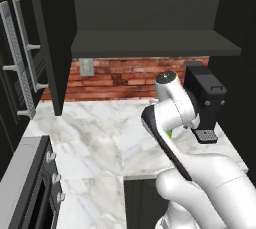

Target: Move the cutting board and knife to the sink. Then move spray from the cabinet to the counter.

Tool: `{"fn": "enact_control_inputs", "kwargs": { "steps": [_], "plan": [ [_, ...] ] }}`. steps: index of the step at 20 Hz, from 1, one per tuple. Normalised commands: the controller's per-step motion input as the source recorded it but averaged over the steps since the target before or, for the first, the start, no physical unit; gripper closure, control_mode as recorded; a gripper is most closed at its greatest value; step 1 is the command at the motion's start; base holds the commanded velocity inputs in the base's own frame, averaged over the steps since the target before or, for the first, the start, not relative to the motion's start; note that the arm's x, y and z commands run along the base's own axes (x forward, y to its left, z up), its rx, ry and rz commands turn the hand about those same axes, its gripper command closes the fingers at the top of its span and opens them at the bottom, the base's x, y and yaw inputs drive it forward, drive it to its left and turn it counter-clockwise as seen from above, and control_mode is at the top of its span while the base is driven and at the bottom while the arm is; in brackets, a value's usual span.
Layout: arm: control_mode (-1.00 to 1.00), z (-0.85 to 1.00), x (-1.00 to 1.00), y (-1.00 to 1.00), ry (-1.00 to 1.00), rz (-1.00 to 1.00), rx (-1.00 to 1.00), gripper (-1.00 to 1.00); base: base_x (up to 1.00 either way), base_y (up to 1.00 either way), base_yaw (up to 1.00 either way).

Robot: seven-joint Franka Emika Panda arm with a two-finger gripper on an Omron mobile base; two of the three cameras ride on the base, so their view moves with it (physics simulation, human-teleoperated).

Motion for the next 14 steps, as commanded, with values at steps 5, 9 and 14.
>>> {"fn": "enact_control_inputs", "kwargs": {
  "steps": [5,9,14],
  "plan": [
    [-1.0,0.02,-0.06,0.07,0.34,0.18,0.28,-1.0,0.0,0.0,0.0],
    [-1.0,-0.02,0.0,0.39,0.16,0.08,0.0,-1.0,0.0,0.0,0.0],
    [-1.0,-0.01,-0.1,0.43,0.01,0.02,-0.01,-1.0,0.0,0.0,0.0]
  ]
}}
